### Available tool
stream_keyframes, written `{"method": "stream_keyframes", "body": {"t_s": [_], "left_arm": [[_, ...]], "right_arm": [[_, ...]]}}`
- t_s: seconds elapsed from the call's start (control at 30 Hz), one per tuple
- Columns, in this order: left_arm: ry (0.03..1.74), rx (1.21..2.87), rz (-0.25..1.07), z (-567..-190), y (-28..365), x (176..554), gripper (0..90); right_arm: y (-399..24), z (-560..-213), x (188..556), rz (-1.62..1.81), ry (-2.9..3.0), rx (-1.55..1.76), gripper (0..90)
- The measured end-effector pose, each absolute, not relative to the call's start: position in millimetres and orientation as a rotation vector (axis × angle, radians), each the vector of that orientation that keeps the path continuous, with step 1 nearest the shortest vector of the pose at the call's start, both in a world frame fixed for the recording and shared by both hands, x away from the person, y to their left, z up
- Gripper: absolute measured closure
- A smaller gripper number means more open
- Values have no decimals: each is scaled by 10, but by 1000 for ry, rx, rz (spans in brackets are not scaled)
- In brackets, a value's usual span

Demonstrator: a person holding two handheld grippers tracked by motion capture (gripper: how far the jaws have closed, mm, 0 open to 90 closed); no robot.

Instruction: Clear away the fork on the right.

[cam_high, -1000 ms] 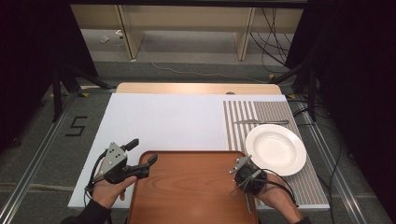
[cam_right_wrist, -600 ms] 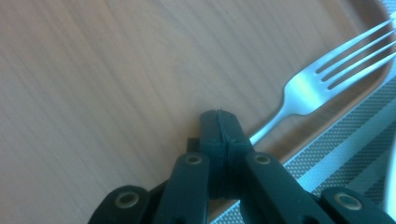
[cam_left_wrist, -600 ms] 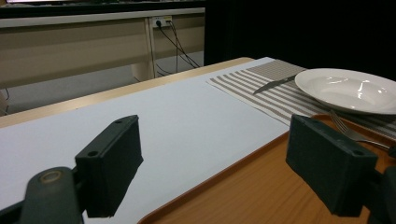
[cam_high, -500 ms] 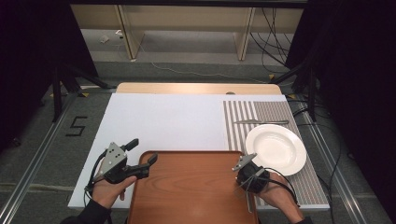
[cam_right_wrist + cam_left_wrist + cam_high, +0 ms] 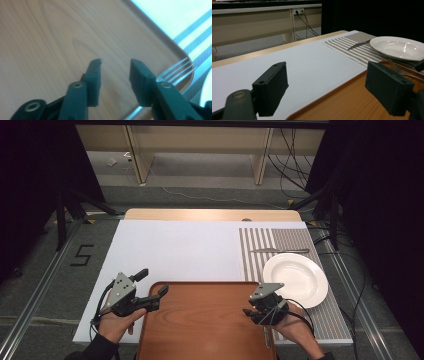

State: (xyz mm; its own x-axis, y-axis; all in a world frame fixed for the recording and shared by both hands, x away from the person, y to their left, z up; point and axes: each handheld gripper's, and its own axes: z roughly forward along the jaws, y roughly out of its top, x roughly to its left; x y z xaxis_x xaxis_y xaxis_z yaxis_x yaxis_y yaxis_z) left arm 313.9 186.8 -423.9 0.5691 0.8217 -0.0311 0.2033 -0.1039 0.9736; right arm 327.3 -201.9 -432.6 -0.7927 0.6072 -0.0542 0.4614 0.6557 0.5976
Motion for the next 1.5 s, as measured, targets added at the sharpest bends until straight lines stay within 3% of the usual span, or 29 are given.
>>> {"method": "stream_keyframes", "body": {"t_s": [0.37,0.67,1.5], "left_arm": [[877,1632,649,-4242,1870,3143,177],[877,1630,647,-4242,1869,3142,176],[847,1648,619,-4252,1852,3135,159]], "right_arm": [[-2093,-4190,3266,1109,2460,938,441],[-2120,-4114,3220,1271,2357,906,404],[-2201,-3973,3129,1465,2141,933,170]]}}
